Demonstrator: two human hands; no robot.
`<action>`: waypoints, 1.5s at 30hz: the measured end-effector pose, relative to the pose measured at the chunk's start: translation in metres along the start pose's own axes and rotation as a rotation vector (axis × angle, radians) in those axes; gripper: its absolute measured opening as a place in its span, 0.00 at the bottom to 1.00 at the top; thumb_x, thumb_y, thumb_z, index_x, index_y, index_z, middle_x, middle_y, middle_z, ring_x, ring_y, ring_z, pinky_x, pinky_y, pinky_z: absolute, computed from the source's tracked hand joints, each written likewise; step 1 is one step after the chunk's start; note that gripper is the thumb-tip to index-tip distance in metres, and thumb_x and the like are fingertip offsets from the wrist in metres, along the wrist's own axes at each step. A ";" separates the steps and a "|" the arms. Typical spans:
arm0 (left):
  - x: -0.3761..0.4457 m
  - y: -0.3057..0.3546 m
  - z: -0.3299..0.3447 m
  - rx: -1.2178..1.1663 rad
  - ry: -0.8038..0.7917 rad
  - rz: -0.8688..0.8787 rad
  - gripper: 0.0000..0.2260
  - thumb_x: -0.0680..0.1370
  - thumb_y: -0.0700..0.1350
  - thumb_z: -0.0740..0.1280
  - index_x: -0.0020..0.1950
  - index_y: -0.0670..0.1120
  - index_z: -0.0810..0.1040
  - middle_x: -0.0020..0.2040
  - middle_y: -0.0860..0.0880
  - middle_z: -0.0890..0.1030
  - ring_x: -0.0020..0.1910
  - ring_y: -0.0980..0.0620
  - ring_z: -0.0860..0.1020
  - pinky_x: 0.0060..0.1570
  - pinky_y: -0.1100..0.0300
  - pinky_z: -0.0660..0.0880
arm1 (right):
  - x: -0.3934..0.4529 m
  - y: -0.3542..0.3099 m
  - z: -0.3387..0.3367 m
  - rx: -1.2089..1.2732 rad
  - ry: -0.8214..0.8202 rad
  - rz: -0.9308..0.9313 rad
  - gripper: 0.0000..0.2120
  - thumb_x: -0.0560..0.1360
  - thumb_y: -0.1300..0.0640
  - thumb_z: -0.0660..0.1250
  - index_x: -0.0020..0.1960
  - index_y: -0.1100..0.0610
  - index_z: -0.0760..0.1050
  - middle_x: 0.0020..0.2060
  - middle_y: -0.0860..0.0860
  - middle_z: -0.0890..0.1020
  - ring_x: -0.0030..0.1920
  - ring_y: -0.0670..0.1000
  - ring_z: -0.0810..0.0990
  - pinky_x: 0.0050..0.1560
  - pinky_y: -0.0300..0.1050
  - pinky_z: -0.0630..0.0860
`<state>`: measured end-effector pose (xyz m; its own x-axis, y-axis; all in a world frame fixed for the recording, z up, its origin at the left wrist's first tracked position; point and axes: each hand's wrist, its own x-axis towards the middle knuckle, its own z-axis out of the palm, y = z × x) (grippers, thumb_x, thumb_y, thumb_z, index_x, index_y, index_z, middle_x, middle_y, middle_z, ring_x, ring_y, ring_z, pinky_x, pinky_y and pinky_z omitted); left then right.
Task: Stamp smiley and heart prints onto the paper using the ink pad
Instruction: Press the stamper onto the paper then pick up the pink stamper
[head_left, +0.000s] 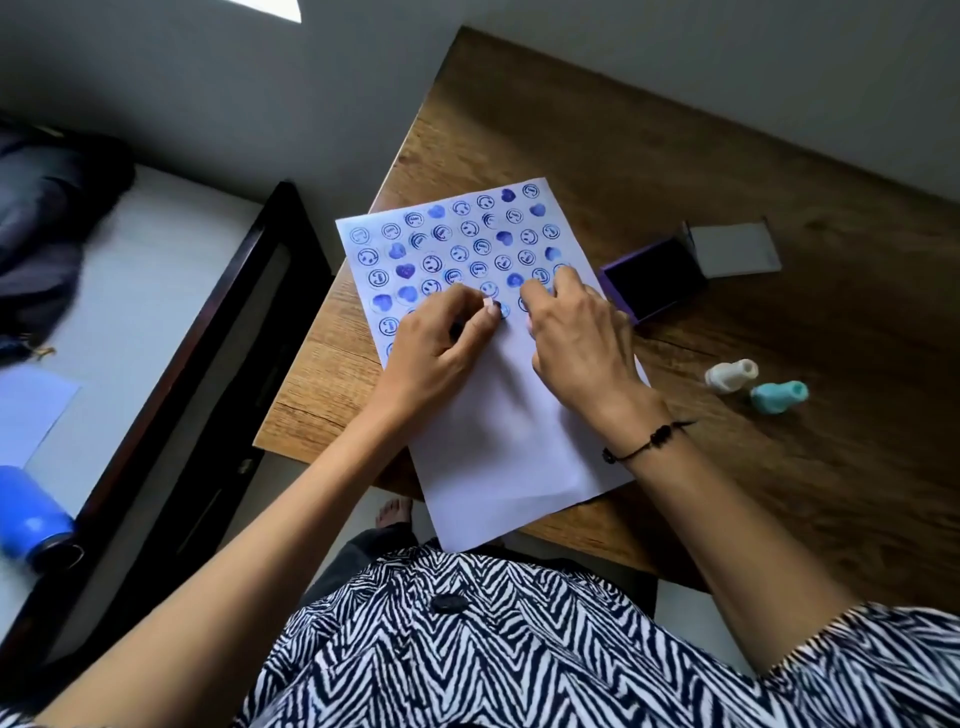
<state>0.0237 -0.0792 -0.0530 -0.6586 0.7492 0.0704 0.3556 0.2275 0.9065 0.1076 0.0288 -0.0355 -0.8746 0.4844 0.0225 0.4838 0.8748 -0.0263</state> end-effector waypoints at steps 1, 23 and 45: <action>0.000 0.000 0.000 0.005 0.001 0.001 0.11 0.78 0.44 0.60 0.50 0.36 0.75 0.42 0.39 0.78 0.43 0.41 0.76 0.49 0.46 0.72 | 0.000 0.000 0.000 -0.002 0.002 0.000 0.08 0.75 0.65 0.57 0.53 0.60 0.69 0.52 0.62 0.73 0.48 0.63 0.78 0.34 0.48 0.64; -0.003 0.003 0.002 -0.053 0.002 0.022 0.09 0.77 0.45 0.62 0.53 0.41 0.76 0.45 0.47 0.79 0.42 0.51 0.76 0.46 0.55 0.73 | -0.053 0.035 -0.002 1.850 0.411 0.874 0.09 0.75 0.67 0.62 0.41 0.55 0.74 0.40 0.55 0.78 0.34 0.50 0.78 0.42 0.44 0.82; -0.018 0.052 0.061 -0.131 -0.271 0.104 0.07 0.73 0.43 0.68 0.46 0.40 0.79 0.39 0.43 0.80 0.37 0.50 0.75 0.40 0.55 0.72 | -0.097 0.037 -0.022 1.391 0.371 0.493 0.05 0.74 0.63 0.66 0.45 0.54 0.77 0.42 0.49 0.81 0.44 0.47 0.82 0.41 0.43 0.82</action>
<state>0.0940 -0.0428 -0.0328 -0.4166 0.9065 0.0683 0.3118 0.0720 0.9474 0.2107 0.0144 -0.0171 -0.4800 0.8766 -0.0332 0.1170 0.0265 -0.9928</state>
